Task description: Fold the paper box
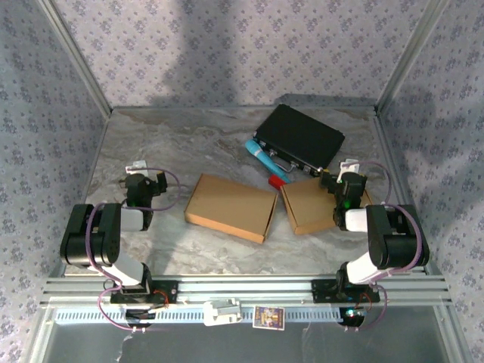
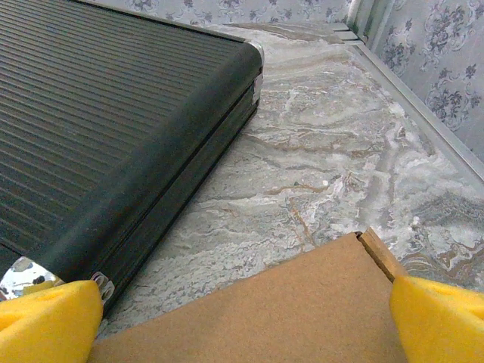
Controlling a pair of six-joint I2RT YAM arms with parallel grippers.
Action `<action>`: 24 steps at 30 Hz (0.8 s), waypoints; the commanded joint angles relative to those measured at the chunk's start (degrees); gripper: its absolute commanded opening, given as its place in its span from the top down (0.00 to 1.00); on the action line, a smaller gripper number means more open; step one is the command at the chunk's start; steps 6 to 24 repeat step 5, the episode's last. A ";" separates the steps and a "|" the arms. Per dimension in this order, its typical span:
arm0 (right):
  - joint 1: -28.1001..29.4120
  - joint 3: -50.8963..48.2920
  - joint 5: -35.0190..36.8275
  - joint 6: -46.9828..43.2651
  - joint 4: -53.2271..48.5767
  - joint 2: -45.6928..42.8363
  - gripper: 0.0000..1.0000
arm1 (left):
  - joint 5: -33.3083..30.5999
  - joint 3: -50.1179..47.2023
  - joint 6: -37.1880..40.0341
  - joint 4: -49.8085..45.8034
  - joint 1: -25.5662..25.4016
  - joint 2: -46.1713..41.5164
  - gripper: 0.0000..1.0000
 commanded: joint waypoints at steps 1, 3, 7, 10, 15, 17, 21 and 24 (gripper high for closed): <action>-0.05 1.06 1.25 -0.96 -0.60 0.58 0.01 | -0.52 1.44 0.58 1.04 -0.35 -0.03 0.00; 0.03 0.76 1.64 -1.12 -0.14 0.61 0.01 | -0.52 1.44 0.56 1.03 -0.30 0.03 0.00; 0.71 0.48 2.80 -1.41 0.54 0.56 0.01 | -0.54 1.44 0.52 1.04 -0.35 0.04 0.00; 0.71 0.48 2.80 -1.41 0.54 0.56 0.01 | -0.54 1.44 0.52 1.04 -0.35 0.04 0.00; 0.71 0.48 2.80 -1.41 0.54 0.56 0.01 | -0.54 1.44 0.52 1.04 -0.35 0.04 0.00; 0.71 0.48 2.80 -1.41 0.54 0.56 0.01 | -0.54 1.44 0.52 1.04 -0.35 0.04 0.00; 0.71 0.48 2.80 -1.41 0.54 0.56 0.01 | -0.54 1.44 0.52 1.04 -0.35 0.04 0.00; 0.71 0.48 2.80 -1.41 0.54 0.56 0.01 | -0.54 1.44 0.52 1.04 -0.35 0.04 0.00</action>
